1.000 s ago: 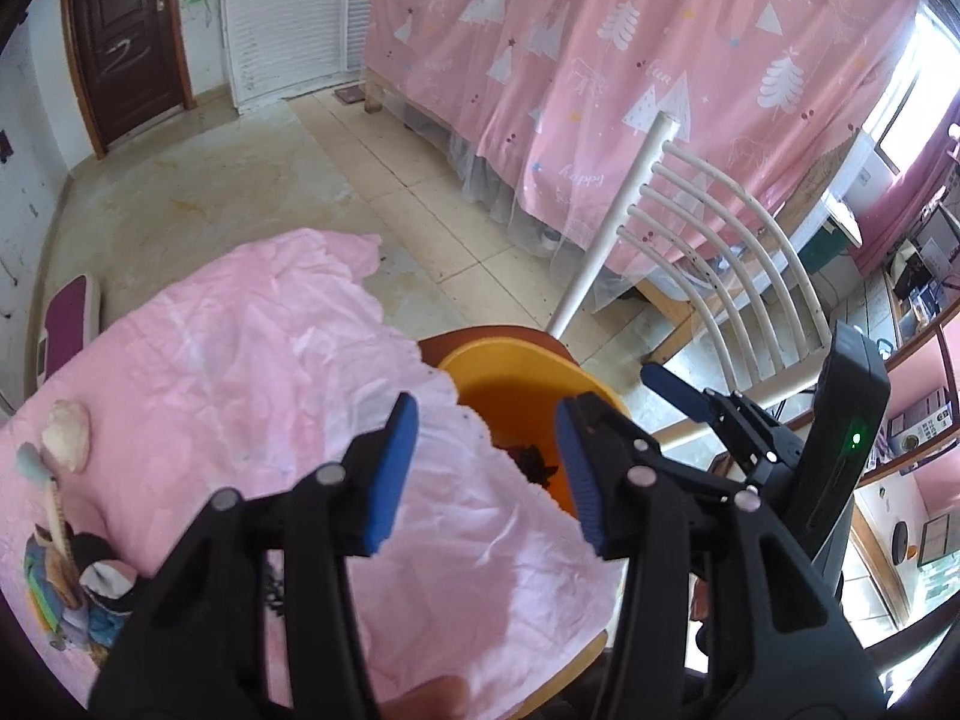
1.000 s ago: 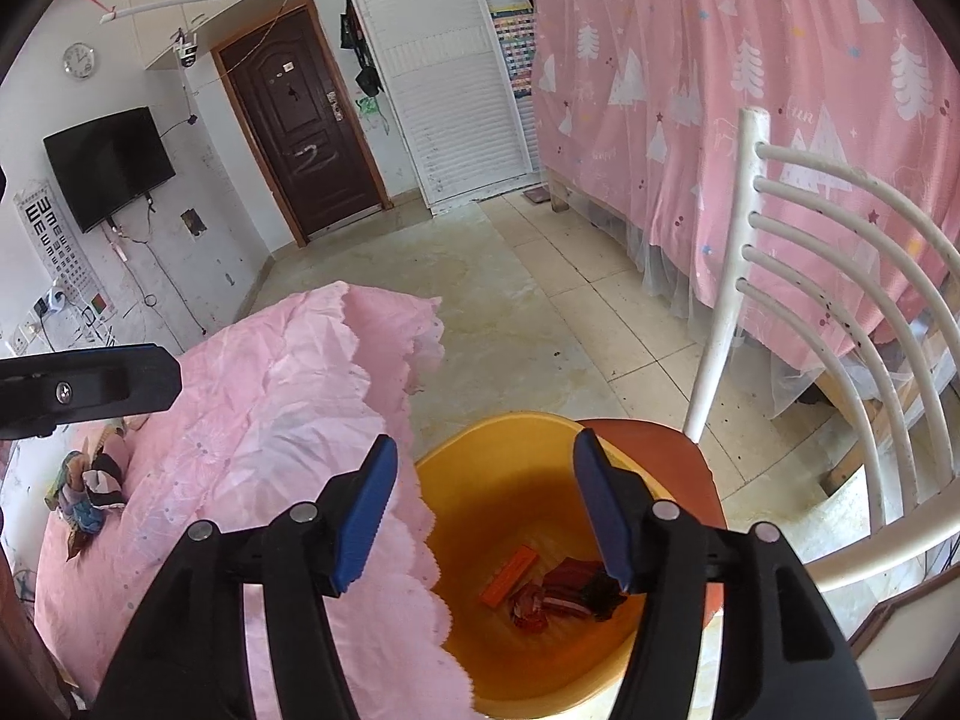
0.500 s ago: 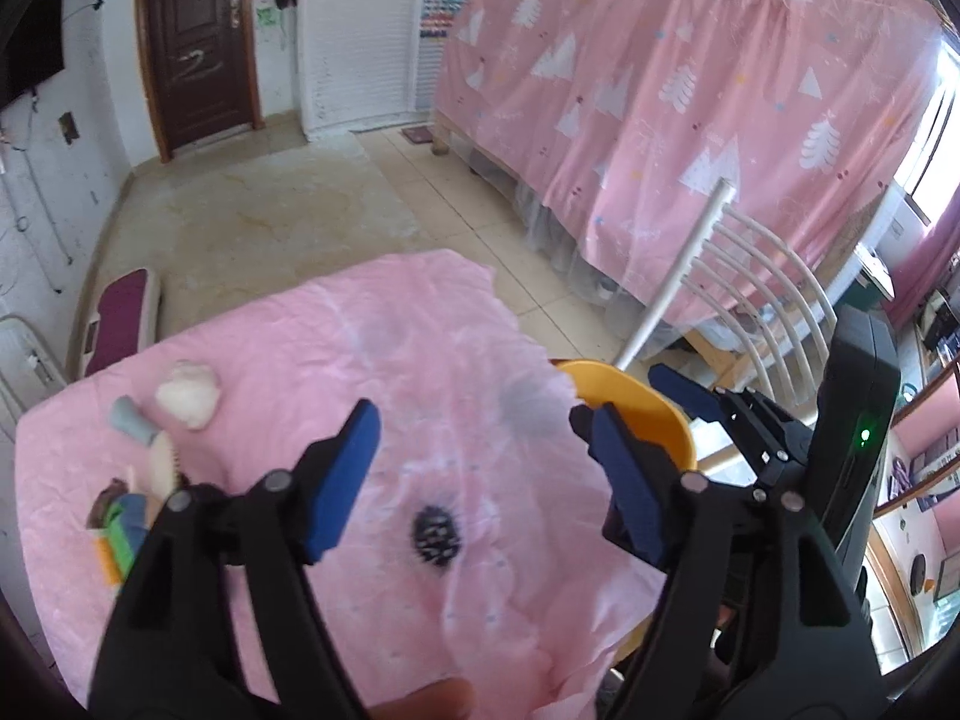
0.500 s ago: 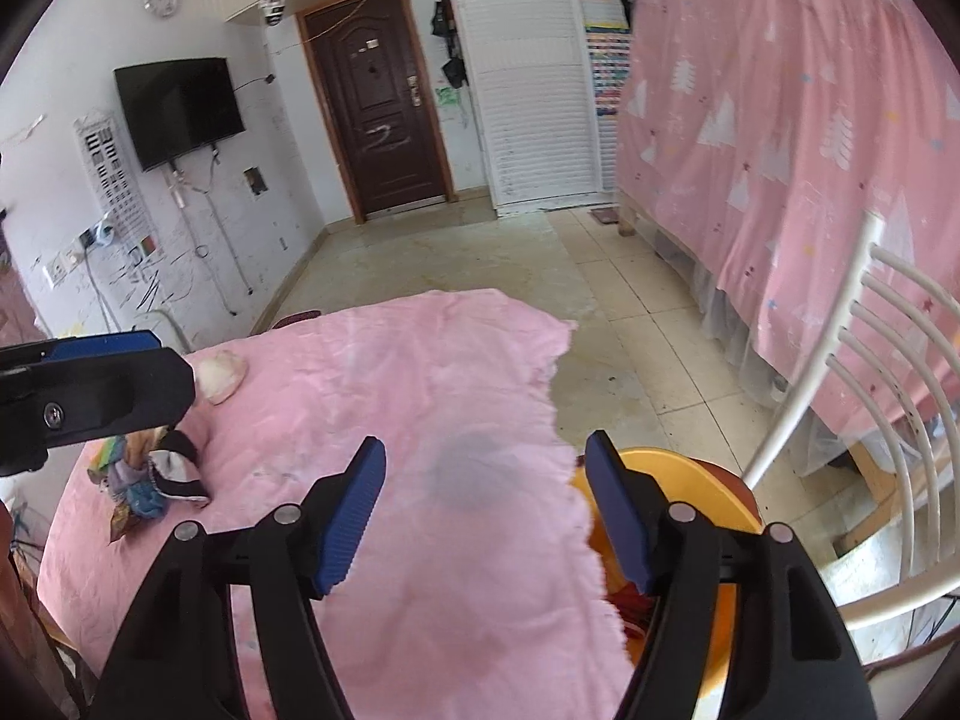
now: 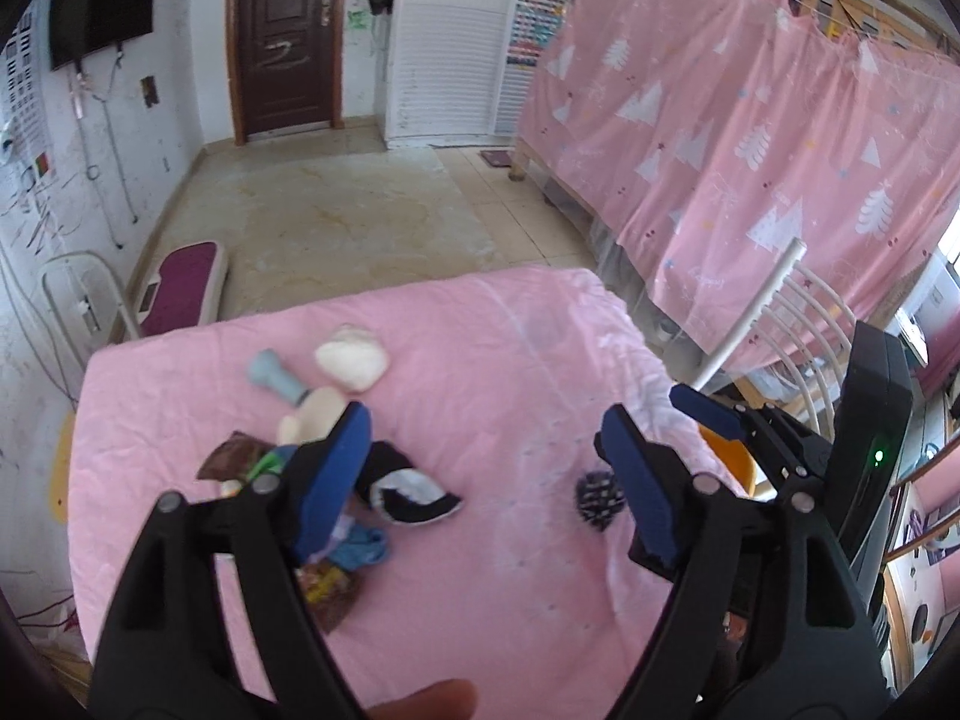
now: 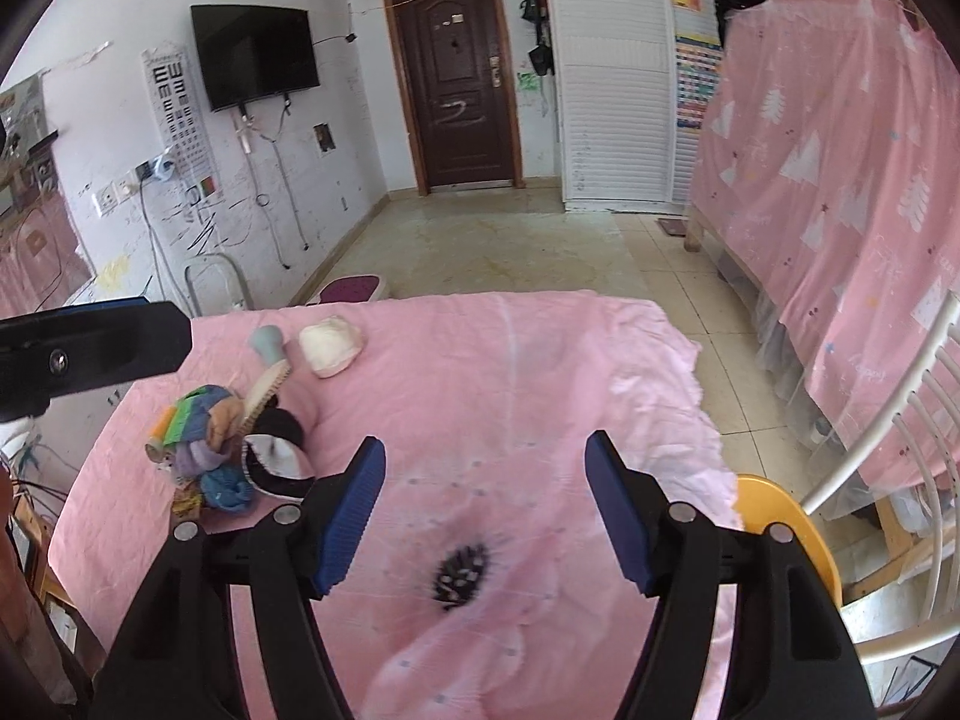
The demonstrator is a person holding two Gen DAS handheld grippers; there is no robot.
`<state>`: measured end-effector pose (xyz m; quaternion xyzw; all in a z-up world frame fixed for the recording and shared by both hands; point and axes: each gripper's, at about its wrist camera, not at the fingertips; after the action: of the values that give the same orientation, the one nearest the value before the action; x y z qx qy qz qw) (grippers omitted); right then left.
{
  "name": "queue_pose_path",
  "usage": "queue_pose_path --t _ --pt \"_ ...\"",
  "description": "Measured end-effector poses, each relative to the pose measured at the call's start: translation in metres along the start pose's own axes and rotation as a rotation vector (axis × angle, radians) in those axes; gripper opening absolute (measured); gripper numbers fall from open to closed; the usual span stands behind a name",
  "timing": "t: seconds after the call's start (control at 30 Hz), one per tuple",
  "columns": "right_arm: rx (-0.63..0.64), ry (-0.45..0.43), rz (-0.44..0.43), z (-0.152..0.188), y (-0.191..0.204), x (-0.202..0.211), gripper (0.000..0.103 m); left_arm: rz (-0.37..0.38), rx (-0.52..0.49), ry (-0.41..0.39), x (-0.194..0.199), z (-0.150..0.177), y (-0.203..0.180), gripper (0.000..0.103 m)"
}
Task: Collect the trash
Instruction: 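Move both grippers back over the remaining pile on the bed, then grasp the white printed tissue pack with the left gripper while the right grasps the black-and-white cap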
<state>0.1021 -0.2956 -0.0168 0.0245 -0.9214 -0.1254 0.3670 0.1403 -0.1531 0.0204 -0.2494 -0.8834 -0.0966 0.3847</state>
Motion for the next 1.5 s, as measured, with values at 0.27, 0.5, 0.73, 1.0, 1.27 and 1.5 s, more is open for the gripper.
queue_pose_path --t 0.27,0.5,0.73,1.0,1.27,1.5 --pt "0.064 0.045 -0.038 0.003 0.045 -0.018 0.061 -0.048 0.066 -0.030 0.022 0.015 0.044 0.076" --pt "0.101 0.095 -0.066 0.008 0.076 -0.038 0.061 -0.084 0.122 -0.032 0.032 0.033 0.082 0.076" --pt "0.122 0.141 -0.089 0.012 0.099 -0.061 0.061 -0.109 0.167 0.002 0.030 0.058 0.111 0.076" --pt "0.130 0.178 -0.089 0.014 0.110 -0.079 0.061 -0.075 0.223 0.057 0.017 0.080 0.134 0.076" --pt "0.140 0.192 -0.078 0.016 0.116 -0.090 0.061 -0.039 0.249 0.112 0.000 0.100 0.148 0.076" --pt "0.146 0.208 -0.077 0.016 0.119 -0.098 0.057 -0.027 0.207 0.166 -0.017 0.112 0.149 0.072"
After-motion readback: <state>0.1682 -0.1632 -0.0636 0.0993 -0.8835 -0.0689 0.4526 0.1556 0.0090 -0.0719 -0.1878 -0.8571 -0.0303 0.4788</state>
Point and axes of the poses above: each gripper's, at about its wrist camera, not at the fingertips, and x roughly against the way its jaws point, y to its left, z to its underside, and after that the axes turned 11 degrees about -x, right-handed
